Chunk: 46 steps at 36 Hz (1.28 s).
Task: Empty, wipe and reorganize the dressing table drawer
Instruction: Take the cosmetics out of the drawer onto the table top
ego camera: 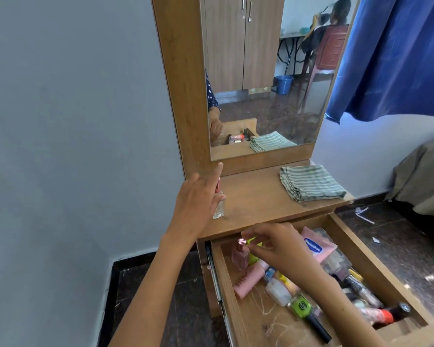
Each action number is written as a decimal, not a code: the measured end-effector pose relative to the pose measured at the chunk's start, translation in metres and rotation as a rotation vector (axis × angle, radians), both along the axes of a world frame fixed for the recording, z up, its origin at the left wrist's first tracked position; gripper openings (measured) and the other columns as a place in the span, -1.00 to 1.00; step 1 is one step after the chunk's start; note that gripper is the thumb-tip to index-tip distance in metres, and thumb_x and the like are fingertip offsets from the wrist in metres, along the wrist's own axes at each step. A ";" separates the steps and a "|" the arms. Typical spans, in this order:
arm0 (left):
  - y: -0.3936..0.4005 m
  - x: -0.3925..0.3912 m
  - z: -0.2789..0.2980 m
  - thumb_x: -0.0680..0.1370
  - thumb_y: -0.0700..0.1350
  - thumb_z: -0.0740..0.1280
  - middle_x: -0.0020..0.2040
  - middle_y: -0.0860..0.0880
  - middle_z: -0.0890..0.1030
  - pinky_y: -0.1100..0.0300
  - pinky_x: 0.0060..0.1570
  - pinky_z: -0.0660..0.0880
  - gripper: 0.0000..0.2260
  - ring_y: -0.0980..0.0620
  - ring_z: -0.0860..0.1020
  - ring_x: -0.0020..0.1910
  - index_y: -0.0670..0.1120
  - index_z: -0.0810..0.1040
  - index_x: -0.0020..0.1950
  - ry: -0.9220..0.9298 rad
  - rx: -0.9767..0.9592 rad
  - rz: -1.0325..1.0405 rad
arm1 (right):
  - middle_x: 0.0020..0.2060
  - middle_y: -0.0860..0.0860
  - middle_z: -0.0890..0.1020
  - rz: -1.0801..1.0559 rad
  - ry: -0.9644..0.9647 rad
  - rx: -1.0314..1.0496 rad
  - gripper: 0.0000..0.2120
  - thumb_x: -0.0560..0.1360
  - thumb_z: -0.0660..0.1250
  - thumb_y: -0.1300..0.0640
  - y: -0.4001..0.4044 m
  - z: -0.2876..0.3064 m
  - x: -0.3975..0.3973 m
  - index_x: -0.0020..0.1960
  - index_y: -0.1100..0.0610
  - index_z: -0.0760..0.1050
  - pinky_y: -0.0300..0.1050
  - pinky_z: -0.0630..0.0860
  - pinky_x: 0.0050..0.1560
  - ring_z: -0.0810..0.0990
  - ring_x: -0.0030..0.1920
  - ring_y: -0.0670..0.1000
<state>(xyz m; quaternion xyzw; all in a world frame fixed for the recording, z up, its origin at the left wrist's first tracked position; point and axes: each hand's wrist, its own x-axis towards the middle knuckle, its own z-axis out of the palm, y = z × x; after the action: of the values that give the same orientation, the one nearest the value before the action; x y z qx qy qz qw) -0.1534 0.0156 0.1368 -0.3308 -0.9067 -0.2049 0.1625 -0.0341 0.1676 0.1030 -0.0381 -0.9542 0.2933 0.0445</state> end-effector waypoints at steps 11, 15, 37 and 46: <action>-0.001 -0.006 -0.030 0.54 0.02 0.35 0.27 -0.07 0.47 0.27 0.13 0.25 -0.34 -0.03 0.43 0.22 0.01 0.07 0.54 -0.068 0.199 -0.009 | -0.04 -0.20 0.67 -0.054 0.065 0.075 -0.79 0.46 0.41 0.02 0.001 -0.010 -0.001 0.10 -0.09 0.60 -0.09 0.57 0.00 0.61 -0.05 -0.19; -0.003 0.007 -0.041 0.53 -0.01 0.36 0.37 -0.05 0.40 0.25 0.27 0.16 -0.25 0.02 0.35 0.31 -0.05 -0.06 0.56 -0.025 0.235 -0.014 | -0.02 -0.19 0.66 -0.072 0.090 0.119 -0.77 0.47 0.41 0.02 0.004 -0.014 0.001 0.12 -0.09 0.59 -0.09 0.59 -0.05 0.62 -0.07 -0.16; -0.025 0.100 -0.099 0.56 -0.12 0.25 0.30 -0.03 0.51 0.11 0.33 0.27 -0.71 0.01 0.42 0.30 -0.08 0.53 0.27 -0.065 0.212 -0.033 | 0.06 -0.01 0.52 0.122 0.060 0.399 -0.69 0.49 0.34 0.00 -0.025 -0.033 0.005 0.17 0.06 0.38 -0.15 0.35 -0.25 0.56 0.01 0.04; -0.027 0.098 -0.099 0.50 -0.23 0.38 0.23 -0.01 0.56 0.13 0.25 0.26 -0.69 0.03 0.44 0.23 -0.08 0.55 0.24 -0.069 0.191 0.002 | -0.08 0.09 0.63 0.046 0.013 0.327 -0.74 0.49 0.29 0.03 -0.036 -0.052 0.001 0.12 0.12 0.39 0.05 0.51 -0.16 0.60 -0.06 0.23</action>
<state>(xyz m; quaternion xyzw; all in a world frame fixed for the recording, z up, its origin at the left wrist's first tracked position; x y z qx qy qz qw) -0.0551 -0.0112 0.0379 -0.3057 -0.8885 -0.3014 0.1623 -0.0329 0.1320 0.0510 -0.0069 -0.9895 0.1354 0.0494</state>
